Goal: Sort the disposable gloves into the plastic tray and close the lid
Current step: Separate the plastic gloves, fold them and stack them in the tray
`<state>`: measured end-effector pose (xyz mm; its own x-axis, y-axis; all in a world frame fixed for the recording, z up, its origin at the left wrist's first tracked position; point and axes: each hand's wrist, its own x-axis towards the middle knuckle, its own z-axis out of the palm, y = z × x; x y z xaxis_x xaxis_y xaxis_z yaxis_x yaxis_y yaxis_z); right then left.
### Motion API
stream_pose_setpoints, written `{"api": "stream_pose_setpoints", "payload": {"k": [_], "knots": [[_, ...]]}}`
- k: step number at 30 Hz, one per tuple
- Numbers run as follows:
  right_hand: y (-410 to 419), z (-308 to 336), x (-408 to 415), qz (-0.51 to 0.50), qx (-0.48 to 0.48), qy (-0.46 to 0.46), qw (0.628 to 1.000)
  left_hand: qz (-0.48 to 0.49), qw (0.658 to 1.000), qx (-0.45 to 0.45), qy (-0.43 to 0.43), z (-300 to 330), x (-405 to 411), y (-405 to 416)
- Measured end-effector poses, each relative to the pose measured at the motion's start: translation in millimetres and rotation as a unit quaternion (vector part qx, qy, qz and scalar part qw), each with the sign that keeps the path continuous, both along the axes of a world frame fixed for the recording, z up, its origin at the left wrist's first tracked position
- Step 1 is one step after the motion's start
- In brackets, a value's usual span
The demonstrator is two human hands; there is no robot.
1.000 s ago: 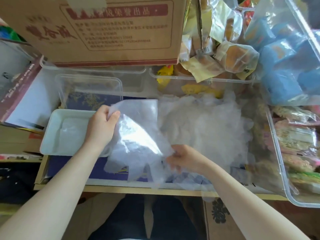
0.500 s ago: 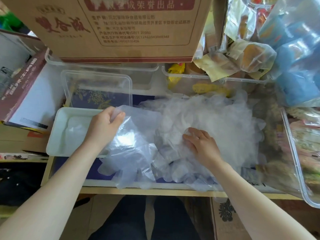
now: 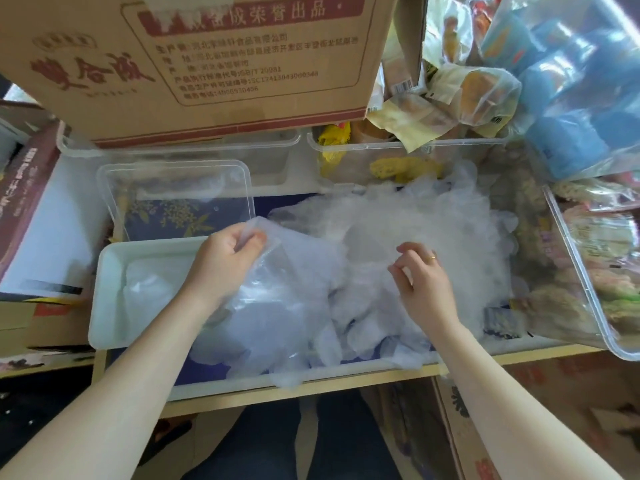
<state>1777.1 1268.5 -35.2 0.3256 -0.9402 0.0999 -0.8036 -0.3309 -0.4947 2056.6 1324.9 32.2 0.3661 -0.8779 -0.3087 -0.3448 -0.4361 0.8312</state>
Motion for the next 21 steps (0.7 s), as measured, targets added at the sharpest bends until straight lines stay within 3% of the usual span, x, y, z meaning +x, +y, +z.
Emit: {"api": "stream_pose_setpoints", "payload": {"k": [3, 7, 9, 11, 14, 18, 21], "knots": [[20, 9, 1, 0.135, -0.065, 0.105, 0.983, 0.028, 0.999, -0.034, 0.008, 7, 7, -6], [49, -8, -1, 0.248, 0.042, 0.161, 0.954, 0.076, 0.994, -0.069, 0.026, 7, 10, -14], [54, -12, 0, 0.160, 0.110, 0.108, 0.975, 0.080, 0.995, -0.053, 0.035, 5, 7, -16], [46, -10, 2, -0.036, 0.130, 0.041, 0.990, 0.065, 0.997, -0.026, 0.040, 3, 4, -17], [23, -5, 1, -0.277, 0.187, 0.037, 0.942, 0.048, 0.997, -0.005, 0.053, 1, -4, -19], [6, -5, 1, -0.369, 0.285, -0.085, 0.880, 0.043, 0.997, -0.007, 0.060, -5, -9, -21], [-3, -3, 2, -0.370, 0.298, -0.143, 0.868, 0.047, 0.998, -0.028, 0.036, -7, -6, -24]]}}
